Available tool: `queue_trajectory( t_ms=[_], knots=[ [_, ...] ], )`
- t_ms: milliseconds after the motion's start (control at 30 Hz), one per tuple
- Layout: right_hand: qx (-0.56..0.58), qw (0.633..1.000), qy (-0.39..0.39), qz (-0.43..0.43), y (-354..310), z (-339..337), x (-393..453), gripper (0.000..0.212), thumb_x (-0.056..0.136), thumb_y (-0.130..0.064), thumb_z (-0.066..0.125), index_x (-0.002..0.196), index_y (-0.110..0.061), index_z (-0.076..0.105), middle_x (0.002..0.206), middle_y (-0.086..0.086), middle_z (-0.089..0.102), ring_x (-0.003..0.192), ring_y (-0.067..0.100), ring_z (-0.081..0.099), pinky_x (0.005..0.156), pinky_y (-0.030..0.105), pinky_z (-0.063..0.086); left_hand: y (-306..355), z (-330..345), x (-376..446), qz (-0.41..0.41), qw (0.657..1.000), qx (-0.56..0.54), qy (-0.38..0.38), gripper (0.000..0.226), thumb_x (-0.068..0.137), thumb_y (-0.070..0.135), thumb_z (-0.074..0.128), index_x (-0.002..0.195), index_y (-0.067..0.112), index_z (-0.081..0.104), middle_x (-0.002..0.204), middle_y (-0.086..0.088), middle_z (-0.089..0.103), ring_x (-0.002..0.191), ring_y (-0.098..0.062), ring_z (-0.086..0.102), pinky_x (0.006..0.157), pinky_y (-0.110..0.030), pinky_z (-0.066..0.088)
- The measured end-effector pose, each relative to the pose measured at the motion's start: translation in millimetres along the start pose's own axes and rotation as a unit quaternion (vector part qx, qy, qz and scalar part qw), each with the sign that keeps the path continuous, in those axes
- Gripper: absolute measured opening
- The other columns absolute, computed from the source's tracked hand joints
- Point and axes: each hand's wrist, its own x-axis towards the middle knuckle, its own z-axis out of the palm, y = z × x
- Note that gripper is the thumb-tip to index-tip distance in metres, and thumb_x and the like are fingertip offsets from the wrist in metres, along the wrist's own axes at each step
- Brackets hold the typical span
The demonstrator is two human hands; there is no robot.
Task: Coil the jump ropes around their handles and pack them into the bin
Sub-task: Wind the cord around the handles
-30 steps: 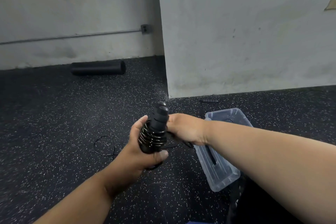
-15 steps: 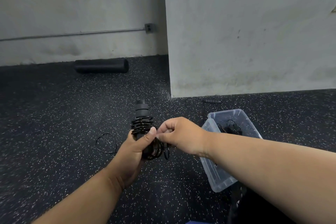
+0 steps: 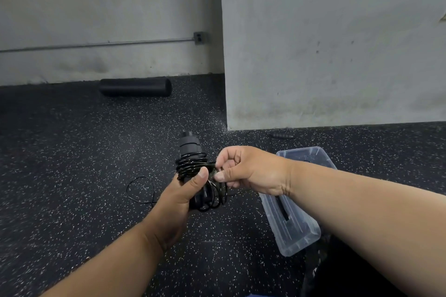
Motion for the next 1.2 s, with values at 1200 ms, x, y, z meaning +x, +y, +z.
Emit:
queue_trajectory(
  t_ms=[1200],
  knots=[
    [-0.456, 0.862, 0.165, -0.151, 16, 53, -22, 0.033, 0.085, -0.038, 0.077, 0.09, -0.03, 0.045, 0.074, -0.007, 0.062, 0.064, 0.01, 0.056, 0.058, 0.026, 0.045, -5, 10, 8, 0.024, 0.992, -0.052, 0.117, 0.076, 0.081, 0.058, 0.079, 0.14, 0.017, 0.053, 0.125, -0.015, 0.074, 0.117, -0.028, 0.072, 0.1, -0.044, 0.054]
  ],
)
